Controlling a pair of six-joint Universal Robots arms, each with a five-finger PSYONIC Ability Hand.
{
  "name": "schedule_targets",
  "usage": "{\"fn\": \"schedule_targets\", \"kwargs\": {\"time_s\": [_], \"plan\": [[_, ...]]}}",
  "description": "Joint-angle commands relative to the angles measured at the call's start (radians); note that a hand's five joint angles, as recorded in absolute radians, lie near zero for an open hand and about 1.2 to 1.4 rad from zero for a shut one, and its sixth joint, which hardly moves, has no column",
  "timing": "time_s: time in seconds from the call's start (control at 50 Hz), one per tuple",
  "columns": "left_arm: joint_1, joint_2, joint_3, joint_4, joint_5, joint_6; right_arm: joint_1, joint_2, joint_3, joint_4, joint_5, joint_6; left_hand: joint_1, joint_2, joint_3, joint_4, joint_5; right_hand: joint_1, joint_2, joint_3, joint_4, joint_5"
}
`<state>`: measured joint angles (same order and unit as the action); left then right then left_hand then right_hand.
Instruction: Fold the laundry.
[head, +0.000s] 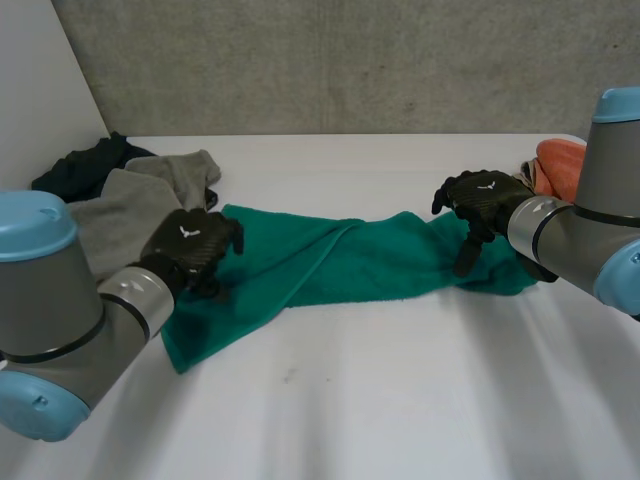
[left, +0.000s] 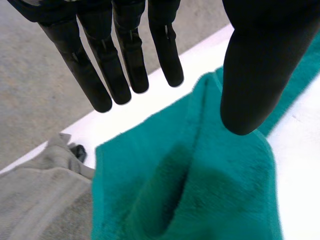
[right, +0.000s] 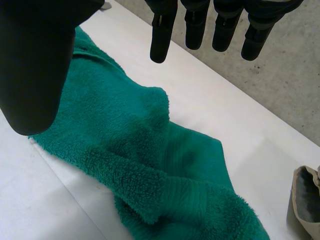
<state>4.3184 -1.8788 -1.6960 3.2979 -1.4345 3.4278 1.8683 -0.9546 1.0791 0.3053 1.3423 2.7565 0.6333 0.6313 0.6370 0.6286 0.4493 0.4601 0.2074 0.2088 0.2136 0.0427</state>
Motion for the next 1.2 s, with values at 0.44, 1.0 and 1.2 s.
{"fn": "schedule_targets", "kwargs": {"time_s": [0.44,1.0,1.2], "plan": [[0.003,-0.327,0.223,0.003,-0.079,0.278,-0.003,-0.009,0.044,-0.057,0.014,-0.023,0.761,0.763,0.758,0.766,0.771,-0.286,-0.033,-0.034,-0.039,-0.043],[-0.167,0.319,0.091,-0.038,-0.08,0.304,0.089,0.525,-0.699,0.026,-0.253,-0.388,0.763,0.765,0.759,0.768,0.772,-0.286,-0.033,-0.034,-0.039,-0.043],[-0.151,0.362,0.056,0.138,-0.075,0.309,0.143,0.62,-0.718,0.025,-0.302,-0.365,0.763,0.765,0.759,0.768,0.772,-0.024,0.228,0.227,0.222,0.219]]}}
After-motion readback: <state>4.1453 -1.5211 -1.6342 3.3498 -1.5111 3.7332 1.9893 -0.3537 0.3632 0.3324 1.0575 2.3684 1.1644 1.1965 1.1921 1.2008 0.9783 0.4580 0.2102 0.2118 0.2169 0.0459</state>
